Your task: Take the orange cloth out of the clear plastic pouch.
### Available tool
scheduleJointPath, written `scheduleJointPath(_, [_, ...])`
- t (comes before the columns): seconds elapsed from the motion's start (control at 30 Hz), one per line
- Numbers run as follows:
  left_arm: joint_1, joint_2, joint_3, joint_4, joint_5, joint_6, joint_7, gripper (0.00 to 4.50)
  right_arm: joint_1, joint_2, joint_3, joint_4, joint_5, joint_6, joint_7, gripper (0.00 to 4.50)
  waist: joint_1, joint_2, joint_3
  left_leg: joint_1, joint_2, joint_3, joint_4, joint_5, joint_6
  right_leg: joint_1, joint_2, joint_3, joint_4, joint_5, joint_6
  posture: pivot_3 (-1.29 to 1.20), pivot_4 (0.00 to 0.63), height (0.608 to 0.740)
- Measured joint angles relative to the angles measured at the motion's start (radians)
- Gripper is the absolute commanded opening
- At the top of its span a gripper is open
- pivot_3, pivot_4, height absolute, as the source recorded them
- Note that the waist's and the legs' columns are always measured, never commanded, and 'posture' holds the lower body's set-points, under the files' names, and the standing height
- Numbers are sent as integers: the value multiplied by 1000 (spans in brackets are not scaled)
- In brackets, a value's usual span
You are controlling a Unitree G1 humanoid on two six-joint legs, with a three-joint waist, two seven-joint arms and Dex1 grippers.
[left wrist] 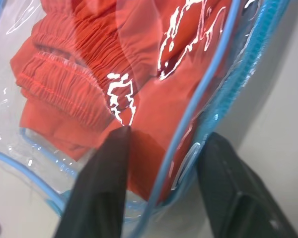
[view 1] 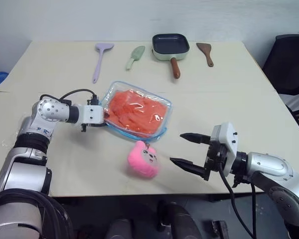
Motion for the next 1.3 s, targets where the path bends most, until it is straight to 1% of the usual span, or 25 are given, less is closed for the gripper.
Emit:
scheduleJointPath(0.07, [64,-6,10,-113,-43,93,-40,79,-2,-5,-1,1,0,0,1,4500,0,0,0,0,1,-1,0,0,0,0,0,0,0,0,0,0,150,740])
scheduleJointPath(0.1, [86,-10,13,-158,-57,139,-46,31,-3,-6,-1,1,0,0,1,4500,0,0,0,0,1,-3,1,0,0,0,0,0,0,0,0,0,150,740])
scheduleJointPath(0.3, [317,-49,40,-716,-89,636,2,31,-5,-19,0,1,-3,0,0,4500,7,0,0,0,1,-9,2,0,1,1,0,2,0,1,1,0,150,740])
scheduleJointPath(0.37, [358,-72,35,-841,-90,737,21,31,-5,-20,0,1,-3,0,-1,4500,11,0,0,-1,1,-10,3,-1,1,1,0,2,0,1,2,0,150,740])
scheduleJointPath(0.43, [379,-86,23,-918,-90,800,37,31,-4,-20,0,1,-3,0,0,4500,11,0,0,-1,0,-9,3,-1,1,2,0,3,-1,1,2,0,150,740])
scheduleJointPath(0.5, [380,-97,10,-953,-89,838,51,31,1,-25,0,1,-4,0,0,4500,11,0,0,-1,0,-9,3,-1,1,2,0,3,-1,1,2,0,150,740])
scheduleJointPath(0.67, [375,-100,-20,-956,-53,824,90,31,2,-29,0,1,-16,-1,-1,4500,9,0,0,-1,1,-9,3,-1,1,2,0,3,-1,1,2,0,150,740])
scheduleJointPath(0.77, [375,-102,-19,-952,-58,828,99,826,10,-30,0,1,-33,-3,-3,4500,10,0,0,-1,1,-9,3,-1,1,2,0,3,-1,1,2,0,150,740])
scheduleJointPath(0.8, [375,-100,-19,-952,-60,827,96,1013,13,-30,0,1,-37,-3,-3,4500,10,0,0,-1,1,-9,3,-1,1,2,0,3,-1,1,2,0,150,740])
scheduleJointPath(0.93, [375,-98,7,-952,-77,851,107,2169,24,-30,-1,3,-51,-6,0,4500,9,0,0,-1,1,-9,3,-1,1,2,0,3,-1,1,2,0,150,740])
scheduleJointPath(1.03, [372,-101,52,-958,-168,955,77,2169,26,-39,-1,4,-56,-7,3,4500,9,0,0,-1,1,-9,3,-1,1,2,0,3,-1,1,2,0,150,740])
scheduleJointPath(1.13, [344,-90,122,-992,-321,1124,5,2169,27,-60,-2,5,-61,-8,14,4500,9,0,0,-1,1,-10,3,-1,1,2,0,3,-1,1,2,0,150,740])
scheduleJointPath(1.2, [327,-64,152,-1037,-416,1218,-44,2169,28,-76,-2,9,-78,-17,28,4500,9,0,0,-1,0,-10,3,-1,1,2,1,3,-1,1,2,0,150,740])
scheduleJointPath(1.27, [292,-44,154,-1088,-525,1351,-101,2169,29,-133,0,44,-131,-51,62,4500,10,0,0,-1,0,-10,3,-1,1,3,0,4,-1,1,2,0,150,740])
scheduleJointPath(1.3, [281,-43,147,-1102,-549,1388,-110,2169,28,-149,0,61,-153,-64,72,4500,11,0,0,-1,-1,-10,4,-1,1,4,0,4,-2,1,2,0,150,740])
